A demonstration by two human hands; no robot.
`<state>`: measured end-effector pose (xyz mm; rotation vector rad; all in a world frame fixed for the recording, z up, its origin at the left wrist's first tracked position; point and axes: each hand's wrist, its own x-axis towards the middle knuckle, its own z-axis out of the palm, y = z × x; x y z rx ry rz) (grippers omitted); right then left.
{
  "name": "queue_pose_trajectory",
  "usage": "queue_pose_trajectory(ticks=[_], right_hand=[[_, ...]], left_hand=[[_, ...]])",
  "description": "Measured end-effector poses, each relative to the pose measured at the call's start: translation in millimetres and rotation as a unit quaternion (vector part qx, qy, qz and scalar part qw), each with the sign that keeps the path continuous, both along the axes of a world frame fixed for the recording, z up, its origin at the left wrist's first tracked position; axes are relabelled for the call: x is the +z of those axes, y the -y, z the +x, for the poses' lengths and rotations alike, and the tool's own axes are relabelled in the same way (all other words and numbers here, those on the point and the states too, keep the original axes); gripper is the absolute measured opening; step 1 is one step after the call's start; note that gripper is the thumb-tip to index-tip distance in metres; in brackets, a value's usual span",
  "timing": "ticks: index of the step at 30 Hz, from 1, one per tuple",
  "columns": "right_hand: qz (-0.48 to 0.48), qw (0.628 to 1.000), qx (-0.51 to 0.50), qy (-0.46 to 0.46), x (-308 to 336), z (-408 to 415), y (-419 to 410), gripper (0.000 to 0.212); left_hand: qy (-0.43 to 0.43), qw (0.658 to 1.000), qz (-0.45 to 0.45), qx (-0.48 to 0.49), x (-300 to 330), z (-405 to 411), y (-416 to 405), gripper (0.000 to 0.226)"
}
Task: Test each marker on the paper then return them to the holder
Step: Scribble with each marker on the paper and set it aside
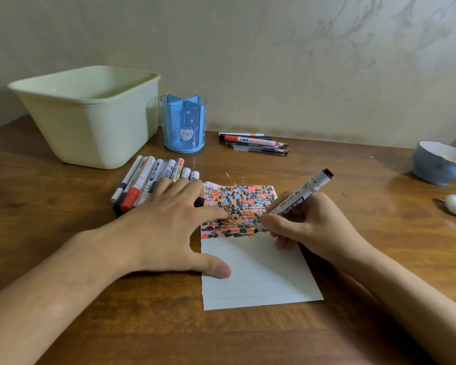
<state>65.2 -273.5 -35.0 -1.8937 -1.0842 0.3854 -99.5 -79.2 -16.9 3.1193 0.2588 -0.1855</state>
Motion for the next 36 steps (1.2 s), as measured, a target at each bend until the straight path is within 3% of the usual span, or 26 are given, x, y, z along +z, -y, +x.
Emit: queue_pose_trajectory(ticks=[14,19,24,36], right_hand=[[-0.029,0.999,-0.014,0.011,-2.0,0.2,-1.4,0.020],[-0.018,0.999,-0.023,0.021,-1.2,0.0,-1.5,0.009],[-0.028,0.999,-0.013,0.027,-0.9,-1.9,-1.9,0.018],[-0.020,0.999,-0.019,0.042,1.1,-3.7,-2.1,0.008]], left_hand=[[0.012,1.000,-0.008,-0.002,-2.7,0.2,-1.9,0.099],[0.006,1.000,-0.011,-0.001,-3.2,0.1,-2.3,0.099],[0.013,1.000,-0.003,-0.005,-3.2,0.7,-2.6,0.098],[0.003,1.000,0.004,-0.004,-1.3,0.7,-1.1,0.099]])
